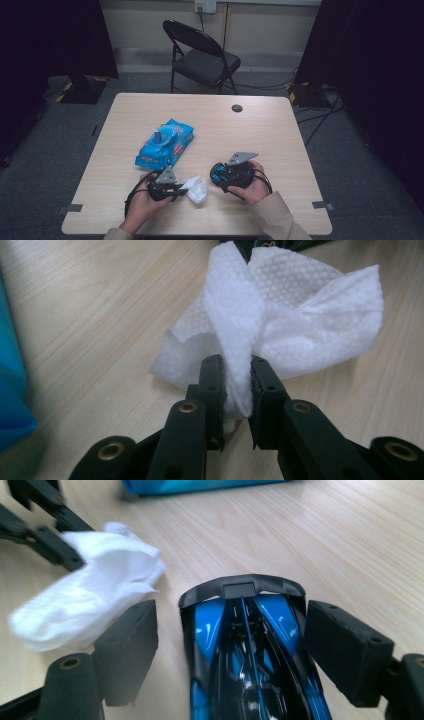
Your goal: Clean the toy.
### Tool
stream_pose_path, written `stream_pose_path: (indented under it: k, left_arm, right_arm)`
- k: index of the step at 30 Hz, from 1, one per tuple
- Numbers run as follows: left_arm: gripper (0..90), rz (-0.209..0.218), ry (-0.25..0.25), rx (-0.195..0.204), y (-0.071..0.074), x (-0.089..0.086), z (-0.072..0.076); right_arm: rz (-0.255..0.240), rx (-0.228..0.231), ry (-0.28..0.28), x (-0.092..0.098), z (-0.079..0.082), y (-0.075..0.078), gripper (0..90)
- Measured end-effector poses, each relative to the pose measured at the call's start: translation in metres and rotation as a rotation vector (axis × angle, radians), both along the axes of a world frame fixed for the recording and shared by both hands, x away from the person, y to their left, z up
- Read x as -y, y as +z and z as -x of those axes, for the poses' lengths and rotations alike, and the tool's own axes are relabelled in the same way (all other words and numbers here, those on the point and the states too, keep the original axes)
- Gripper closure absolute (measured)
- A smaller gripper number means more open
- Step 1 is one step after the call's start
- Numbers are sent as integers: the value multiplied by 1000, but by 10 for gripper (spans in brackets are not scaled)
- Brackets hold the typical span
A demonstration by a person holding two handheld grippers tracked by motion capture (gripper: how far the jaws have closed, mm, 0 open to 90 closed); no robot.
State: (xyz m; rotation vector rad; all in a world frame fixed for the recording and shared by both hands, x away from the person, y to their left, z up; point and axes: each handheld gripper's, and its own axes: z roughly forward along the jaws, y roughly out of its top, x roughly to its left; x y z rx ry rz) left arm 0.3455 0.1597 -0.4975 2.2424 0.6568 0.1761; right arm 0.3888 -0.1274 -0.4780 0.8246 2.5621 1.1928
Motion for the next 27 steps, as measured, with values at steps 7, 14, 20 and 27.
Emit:
stream_pose_path:
  k: [7,14,20,27]
  left_arm:
    - [764,24,13,3,-2,-7,3]
    - [759,24,17,4,-2,-9,4]
    - [759,21,15,3,-2,-9,4]
    - [759,25,19,4,-2,-9,4]
  right_arm:
    - [59,-20,12,-6,-14,-12,201]
    - [89,-45,44,-8,-17,-21,215]
    - [95,-17,52,-7,-15,-23,238]
    - [95,-1,51,-6,-13,-24,253]
